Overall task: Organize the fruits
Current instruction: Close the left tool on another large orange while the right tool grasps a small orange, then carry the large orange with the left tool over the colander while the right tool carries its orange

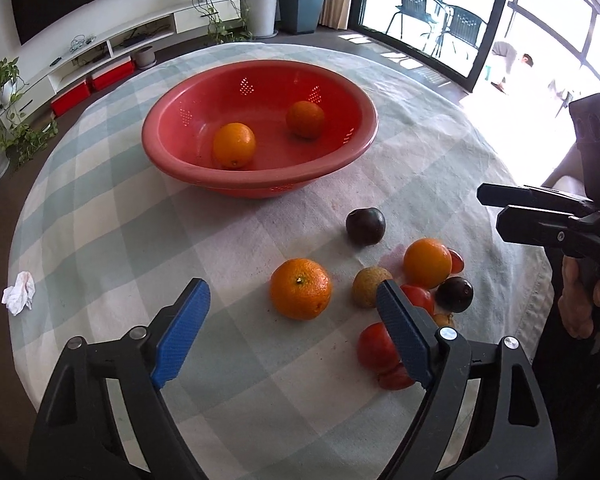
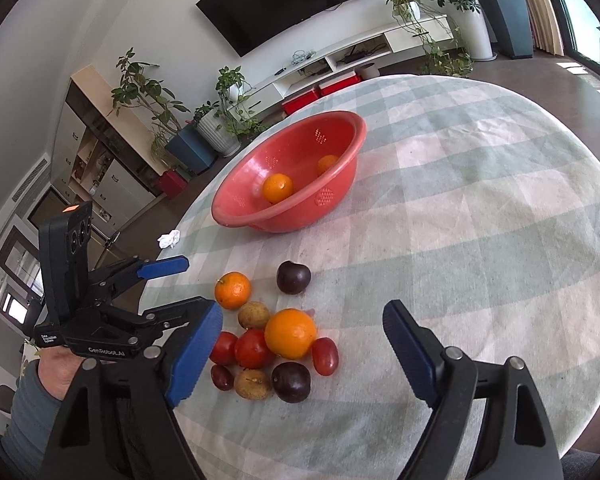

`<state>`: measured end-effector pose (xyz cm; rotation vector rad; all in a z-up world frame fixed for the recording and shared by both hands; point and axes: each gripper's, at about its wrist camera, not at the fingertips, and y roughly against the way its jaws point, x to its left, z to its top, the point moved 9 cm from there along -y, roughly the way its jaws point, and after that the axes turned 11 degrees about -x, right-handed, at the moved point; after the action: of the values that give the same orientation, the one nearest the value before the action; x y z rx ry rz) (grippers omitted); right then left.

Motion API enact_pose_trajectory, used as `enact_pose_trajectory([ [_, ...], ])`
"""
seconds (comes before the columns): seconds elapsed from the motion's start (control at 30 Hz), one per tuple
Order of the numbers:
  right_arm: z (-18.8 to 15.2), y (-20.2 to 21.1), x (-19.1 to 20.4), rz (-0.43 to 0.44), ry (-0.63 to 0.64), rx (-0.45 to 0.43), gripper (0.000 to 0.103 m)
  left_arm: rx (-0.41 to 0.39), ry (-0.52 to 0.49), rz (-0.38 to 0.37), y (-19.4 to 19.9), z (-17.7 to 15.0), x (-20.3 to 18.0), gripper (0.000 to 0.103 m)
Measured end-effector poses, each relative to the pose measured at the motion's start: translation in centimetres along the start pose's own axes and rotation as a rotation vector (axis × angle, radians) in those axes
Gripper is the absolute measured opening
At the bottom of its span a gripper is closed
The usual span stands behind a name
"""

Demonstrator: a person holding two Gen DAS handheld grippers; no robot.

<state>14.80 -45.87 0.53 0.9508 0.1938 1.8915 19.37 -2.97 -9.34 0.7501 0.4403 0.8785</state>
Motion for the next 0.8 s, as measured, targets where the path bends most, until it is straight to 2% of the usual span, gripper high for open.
enact_pose_trajectory([
  [0.2,0.5,0.3,-0.1,-0.002,0.004,-0.027,0.085,0.054,0.014,0.004,-1.8,-0.4,0.4,0.071],
  [0.33,0.5,0.3,0.1,0.003,0.013,-0.032,0.085,0.068,0.033,0.004,-2.2,-0.5,0.8,0.058],
  [0.5,0.5,0.3,0.2,0.002,0.016,-0.033,0.085,0.094,0.021,-0.008,-3.1,-0.9,0.3,0.057],
  [0.57,0.5,0.3,0.2,0.0,0.016,-0.034,0.084,0.106,0.018,-0.008,-3.5,-1.1,0.0,0.048],
  [0.6,0.5,0.3,0.3,-0.001,0.017,-0.033,0.084,0.107,0.019,-0.007,-3.6,-1.2,0.0,0.04],
  [0.63,0.5,0.3,0.3,-0.003,0.018,-0.03,0.083,0.107,0.021,-0.002,-3.7,-1.2,0.0,0.037],
  [0.8,0.9,0.6,0.4,-0.048,0.055,0.004,0.081,0.088,0.044,-0.012,-3.8,-1.3,0.1,0.036],
])
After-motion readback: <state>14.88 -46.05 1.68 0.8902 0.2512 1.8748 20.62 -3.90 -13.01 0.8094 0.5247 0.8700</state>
